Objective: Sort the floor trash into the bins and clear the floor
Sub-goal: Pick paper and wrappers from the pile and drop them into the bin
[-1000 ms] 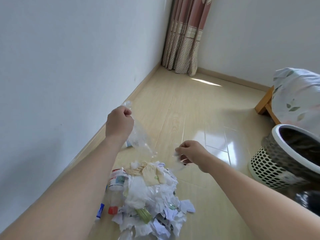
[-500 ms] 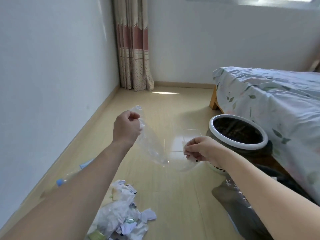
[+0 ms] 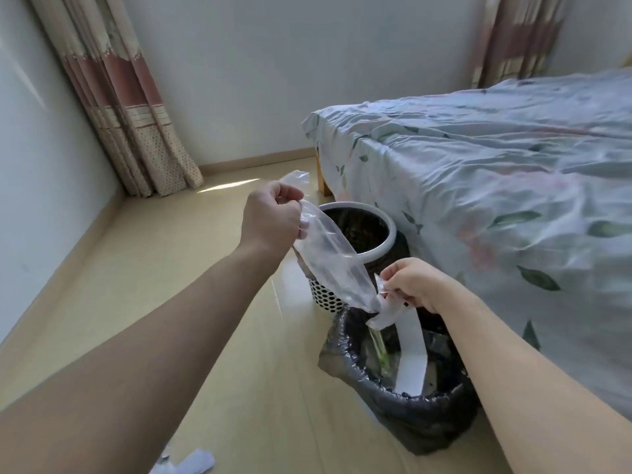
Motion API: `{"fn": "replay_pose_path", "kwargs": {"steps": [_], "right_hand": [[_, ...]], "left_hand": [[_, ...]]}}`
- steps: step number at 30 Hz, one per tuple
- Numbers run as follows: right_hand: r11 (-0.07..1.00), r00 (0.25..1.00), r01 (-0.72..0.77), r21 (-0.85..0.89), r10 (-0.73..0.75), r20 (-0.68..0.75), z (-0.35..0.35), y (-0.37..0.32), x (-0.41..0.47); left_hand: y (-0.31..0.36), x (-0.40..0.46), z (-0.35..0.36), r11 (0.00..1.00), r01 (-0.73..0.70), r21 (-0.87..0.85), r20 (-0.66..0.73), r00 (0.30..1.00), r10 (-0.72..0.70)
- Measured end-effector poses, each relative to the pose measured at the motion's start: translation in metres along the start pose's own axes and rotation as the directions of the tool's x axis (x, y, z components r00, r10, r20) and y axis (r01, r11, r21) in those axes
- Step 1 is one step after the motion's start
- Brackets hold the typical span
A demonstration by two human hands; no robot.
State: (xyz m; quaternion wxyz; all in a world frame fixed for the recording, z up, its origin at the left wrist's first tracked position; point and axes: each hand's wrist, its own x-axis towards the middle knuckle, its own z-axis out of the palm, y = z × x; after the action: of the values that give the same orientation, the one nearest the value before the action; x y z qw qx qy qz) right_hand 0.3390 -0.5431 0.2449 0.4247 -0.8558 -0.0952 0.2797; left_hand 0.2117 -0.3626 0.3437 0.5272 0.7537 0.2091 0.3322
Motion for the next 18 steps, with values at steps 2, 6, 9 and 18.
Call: {"fn": "replay_pose_path", "kwargs": {"steps": [2,6,9,18], "right_hand": [[0.997,0.998,-0.063,-0.044,0.062,-0.014,-0.011,0.022,0.004],[0.979,0.986,-0.159,-0.129,0.164,0.032,-0.016,0.063,0.010],[0.974,0.979,-0.203,-0.105,0.202,-0.020,-0.014,0.097,0.018],[0.971,0.986,-0.153,-0.183,0.163,0.044,-0.014,0.134,0.045]], "left_hand": [[0.000,-0.007,0.034,1.000,0.005,0.023,0.059,0.998,-0.007],[-0.024,-0.025,0.093,0.991,0.022,0.128,0.197,0.979,-0.047],[-0.061,-0.038,0.130,0.949,-0.008,0.315,0.371,0.921,-0.116],[-0.160,-0.079,0.204,0.556,-0.372,0.743,0.667,0.475,-0.574]]}}
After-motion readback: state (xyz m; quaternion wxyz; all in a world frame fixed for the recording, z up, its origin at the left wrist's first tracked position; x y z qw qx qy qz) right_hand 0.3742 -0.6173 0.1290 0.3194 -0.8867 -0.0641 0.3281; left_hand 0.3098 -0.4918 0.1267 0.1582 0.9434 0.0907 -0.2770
